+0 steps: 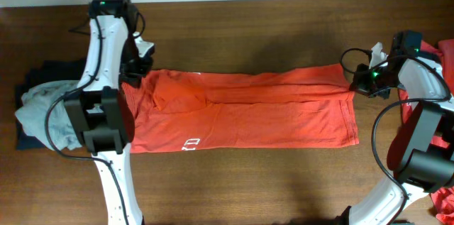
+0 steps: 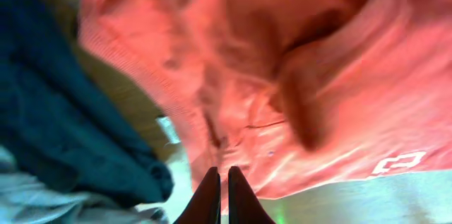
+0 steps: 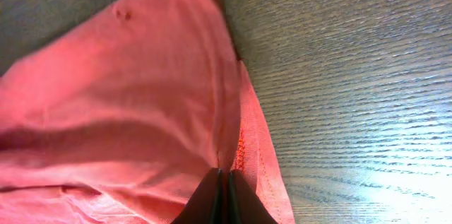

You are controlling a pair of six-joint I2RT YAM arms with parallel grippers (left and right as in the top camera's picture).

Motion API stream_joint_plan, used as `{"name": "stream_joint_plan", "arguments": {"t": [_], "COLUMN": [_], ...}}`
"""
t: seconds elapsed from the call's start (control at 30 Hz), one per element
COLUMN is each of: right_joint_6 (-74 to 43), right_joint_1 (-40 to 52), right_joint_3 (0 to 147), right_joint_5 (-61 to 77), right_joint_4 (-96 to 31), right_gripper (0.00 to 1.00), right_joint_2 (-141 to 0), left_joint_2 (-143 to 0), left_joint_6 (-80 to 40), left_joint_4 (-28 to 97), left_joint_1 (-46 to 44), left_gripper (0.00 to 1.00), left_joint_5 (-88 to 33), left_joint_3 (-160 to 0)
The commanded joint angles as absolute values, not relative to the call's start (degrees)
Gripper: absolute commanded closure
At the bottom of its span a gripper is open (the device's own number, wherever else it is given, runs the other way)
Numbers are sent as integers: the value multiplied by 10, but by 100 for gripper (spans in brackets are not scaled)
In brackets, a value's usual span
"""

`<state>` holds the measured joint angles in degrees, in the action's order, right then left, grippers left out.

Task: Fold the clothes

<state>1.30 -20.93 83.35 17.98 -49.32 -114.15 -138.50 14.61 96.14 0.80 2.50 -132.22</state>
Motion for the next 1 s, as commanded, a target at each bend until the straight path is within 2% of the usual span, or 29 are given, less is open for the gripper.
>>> {"name": "stream_joint_plan", "arguments": {"t": [0.0,0.07,0.13,0.17,0.23,0.3,0.37,0.4,0.5,0.57,0.7,0.77,0.93,0.97], "right_joint_6": [12,12,12,10,-30,-37,-19,-5,3,20,30,30,25,25], "right_joint_1": [-210,-210,-210,-210,-210,-211,-211,-211,-206,-197,-169,-155,-147,-147], "right_joint_3": [836,836,836,836,836,836,836,836,836,836,836,836,836,836], "right_joint_5": [173,173,172,165,99,92,161,199,272,283,276,275,261,261], "right_joint_4": [-496,-502,-521,-528,-529,-502,-461,-444,-425,-431,-442,-441,-441,-442], "right_gripper": [91,90,44,33,25,24,26,30,42,44,43,36,36,36], "right_joint_2": [-1129,-1129,-1129,-1129,-1129,-1129,-1129,-1129,-1129,-1129,-1129,-1129,-1129,-1129], "left_joint_2": [-1388,-1388,-1388,-1388,-1388,-1388,-1388,-1388,-1388,-1388,-1388,-1389,-1389,-1389], "left_joint_6": [164,164,164,164,164,164,164,164,166,183,192,192,192,192], "left_joint_4": [963,963,963,962,962,956,945,938,922,924,921,906,835,831], "left_joint_1": [19,19,19,19,19,19,19,19,19,19,19,19,14,10], "left_gripper": [89,88,88,87,87,76,66,64,63,63,54,53,53,57], "left_joint_5": [30,26,26,26,26,23,2,-19,-92,-120,-142,-143,-229,-239], "left_joint_3": [-1330,-1330,-1330,-1330,-1330,-1330,-1330,-1330,-1330,-1330,-1319,-1290,-1220,-1209]}}
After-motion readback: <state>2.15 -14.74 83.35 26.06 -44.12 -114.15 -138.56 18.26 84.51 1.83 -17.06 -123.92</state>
